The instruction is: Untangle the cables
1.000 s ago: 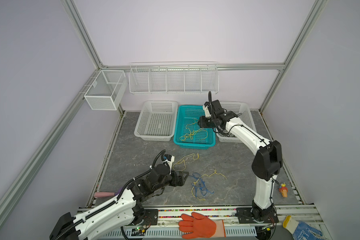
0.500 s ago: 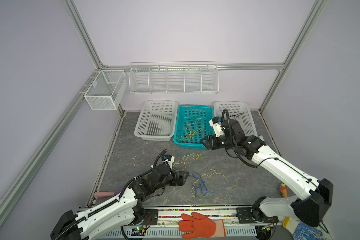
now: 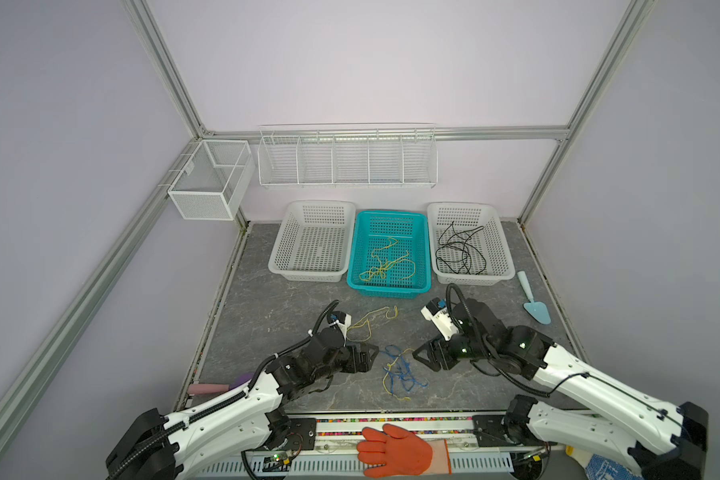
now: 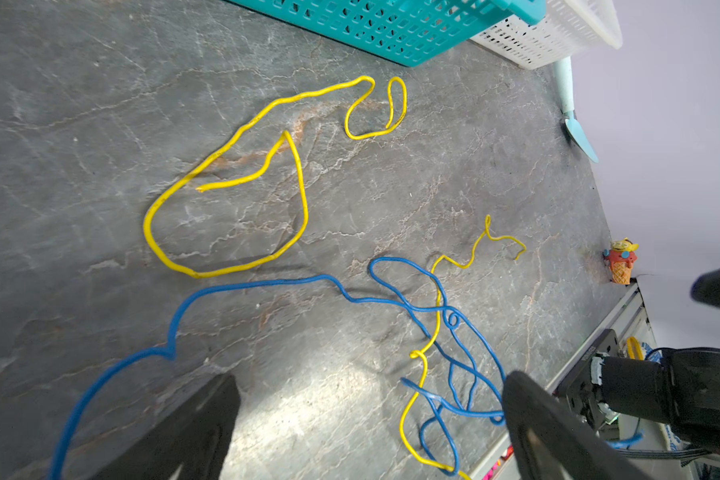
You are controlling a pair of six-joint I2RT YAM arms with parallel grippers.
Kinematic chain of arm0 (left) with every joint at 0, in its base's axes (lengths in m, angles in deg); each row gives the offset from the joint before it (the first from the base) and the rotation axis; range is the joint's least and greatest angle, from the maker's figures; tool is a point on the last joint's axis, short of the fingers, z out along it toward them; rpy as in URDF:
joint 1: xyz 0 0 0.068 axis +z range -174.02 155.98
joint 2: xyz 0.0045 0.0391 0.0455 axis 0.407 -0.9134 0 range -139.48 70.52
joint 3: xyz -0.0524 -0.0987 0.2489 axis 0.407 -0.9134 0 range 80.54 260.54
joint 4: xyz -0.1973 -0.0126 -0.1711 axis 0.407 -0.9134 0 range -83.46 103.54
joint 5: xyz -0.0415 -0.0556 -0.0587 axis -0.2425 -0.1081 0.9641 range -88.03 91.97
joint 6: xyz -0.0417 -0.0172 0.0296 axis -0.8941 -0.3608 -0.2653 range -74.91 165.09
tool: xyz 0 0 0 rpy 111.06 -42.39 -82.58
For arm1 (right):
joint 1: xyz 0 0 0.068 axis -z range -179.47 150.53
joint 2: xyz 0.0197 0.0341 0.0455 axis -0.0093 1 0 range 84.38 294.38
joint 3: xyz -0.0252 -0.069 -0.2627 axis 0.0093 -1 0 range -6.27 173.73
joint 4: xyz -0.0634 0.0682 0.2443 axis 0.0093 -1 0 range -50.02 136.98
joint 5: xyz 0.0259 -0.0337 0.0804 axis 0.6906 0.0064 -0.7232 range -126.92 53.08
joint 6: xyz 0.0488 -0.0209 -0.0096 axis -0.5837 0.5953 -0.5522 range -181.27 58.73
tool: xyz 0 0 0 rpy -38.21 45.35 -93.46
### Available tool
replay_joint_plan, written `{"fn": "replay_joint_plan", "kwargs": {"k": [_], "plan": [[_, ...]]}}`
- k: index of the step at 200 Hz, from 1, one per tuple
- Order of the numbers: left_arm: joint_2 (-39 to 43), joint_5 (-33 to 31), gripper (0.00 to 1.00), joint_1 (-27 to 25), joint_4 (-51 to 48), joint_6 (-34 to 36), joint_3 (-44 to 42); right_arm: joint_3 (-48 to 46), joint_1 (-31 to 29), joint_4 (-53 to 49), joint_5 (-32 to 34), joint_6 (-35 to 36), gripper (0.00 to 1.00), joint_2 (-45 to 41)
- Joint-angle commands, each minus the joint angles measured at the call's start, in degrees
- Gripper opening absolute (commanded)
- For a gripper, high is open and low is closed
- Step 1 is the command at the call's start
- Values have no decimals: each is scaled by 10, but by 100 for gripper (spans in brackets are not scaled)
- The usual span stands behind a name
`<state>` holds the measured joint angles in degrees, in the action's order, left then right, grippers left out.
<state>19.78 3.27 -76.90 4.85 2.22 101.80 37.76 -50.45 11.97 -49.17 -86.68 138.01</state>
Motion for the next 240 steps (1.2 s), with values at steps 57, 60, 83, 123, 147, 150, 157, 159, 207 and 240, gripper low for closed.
{"fn": "replay_joint_plan", "kwargs": {"k": [57,60,83,123,147,150,157,159,207,240], "plan": [[-13,-11,99,4,12,2,-4,-42,-110,18,7,-31,57,32],[-13,-10,99,4,12,2,-4,-42,-113,19,10,-31,56,34],[-11,-10,100,4,12,0,-5,-40,-130,24,31,-30,49,57],[-17,-8,100,4,14,-2,-5,-40,-135,35,49,-30,38,89],[-22,-6,99,4,16,-2,-6,-36,-136,33,59,-29,33,103],[-23,-7,100,4,17,-2,-5,-36,-136,34,59,-28,32,104],[-25,-7,100,4,20,-3,-6,-36,-135,35,61,-27,30,106],[-25,-6,99,4,20,-3,-5,-36,-136,36,61,-27,30,107],[-36,-3,100,4,31,-5,-6,-13,-136,30,76,-14,7,102],[-41,4,100,4,53,-14,-11,48,-135,11,97,27,7,54]]}}
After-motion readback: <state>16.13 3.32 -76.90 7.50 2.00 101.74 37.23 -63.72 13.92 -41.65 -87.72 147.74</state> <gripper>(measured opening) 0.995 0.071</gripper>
